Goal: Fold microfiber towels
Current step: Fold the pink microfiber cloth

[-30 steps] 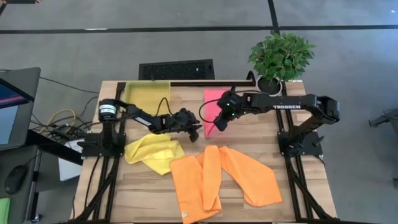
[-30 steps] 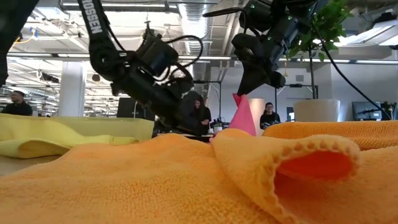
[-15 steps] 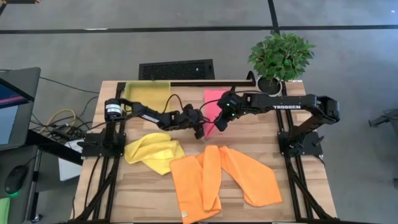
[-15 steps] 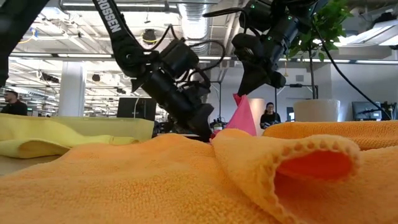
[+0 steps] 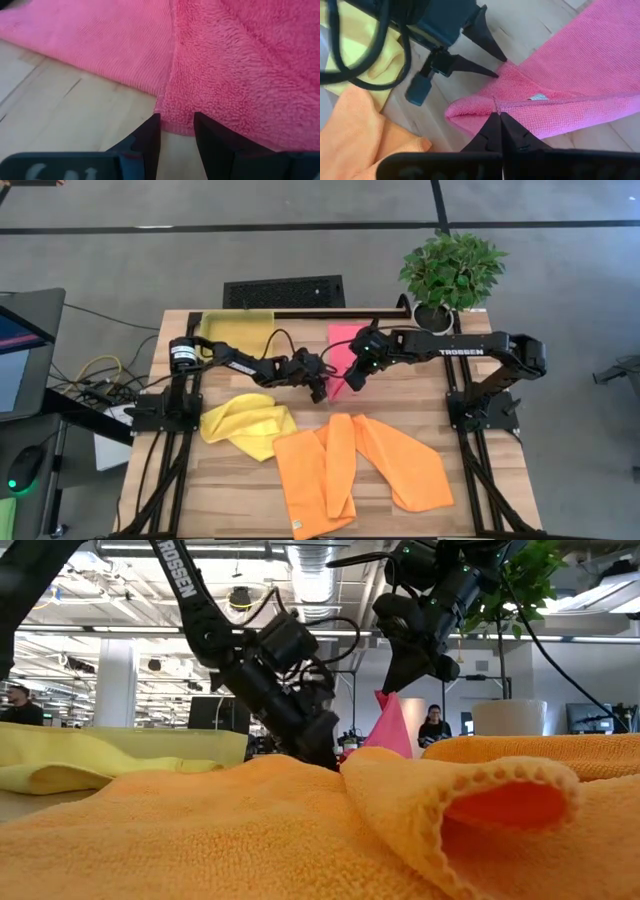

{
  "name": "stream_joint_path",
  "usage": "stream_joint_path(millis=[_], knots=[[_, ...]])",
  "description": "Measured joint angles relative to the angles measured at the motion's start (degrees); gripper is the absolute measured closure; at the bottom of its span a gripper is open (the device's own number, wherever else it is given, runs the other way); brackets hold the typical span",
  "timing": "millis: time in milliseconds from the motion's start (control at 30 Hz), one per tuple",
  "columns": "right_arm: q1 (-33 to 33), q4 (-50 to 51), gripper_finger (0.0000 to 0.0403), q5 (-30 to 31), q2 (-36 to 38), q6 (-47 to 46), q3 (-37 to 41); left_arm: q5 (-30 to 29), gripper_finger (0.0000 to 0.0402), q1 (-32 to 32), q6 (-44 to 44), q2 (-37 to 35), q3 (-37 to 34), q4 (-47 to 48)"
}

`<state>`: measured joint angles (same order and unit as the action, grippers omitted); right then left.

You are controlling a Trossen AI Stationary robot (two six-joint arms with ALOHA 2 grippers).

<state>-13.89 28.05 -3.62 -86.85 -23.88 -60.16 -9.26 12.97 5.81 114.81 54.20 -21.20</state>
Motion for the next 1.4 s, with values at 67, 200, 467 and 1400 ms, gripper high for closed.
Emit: stream_joint_path(millis=[67, 200, 467, 1400], knots=[[0.0, 0.0, 0.0397, 0.0, 0.0, 0.0, 0.0, -0.1, 0.029, 0.0, -0.1, 1.0, 0.2, -0.7], [0.0, 0.2, 0.0398, 0.0, 0.0, 0.0, 0.0, -0.2, 0.029, 0.0, 0.3, 1.3, 0.5, -0.7], [0.0, 0.8, 0.0396, 0.0, 0.0, 0.4, 0.0, 1.2, 0.0334, 0.2, 0.6, 1.2, 0.8, 1.6], [-1.2, 8.4, 0.0401, 4.7, 13.6, 3.0, -1.9, -0.8, 0.0401, 1.8, 10.4, -35.7, 1.2, 35.2]])
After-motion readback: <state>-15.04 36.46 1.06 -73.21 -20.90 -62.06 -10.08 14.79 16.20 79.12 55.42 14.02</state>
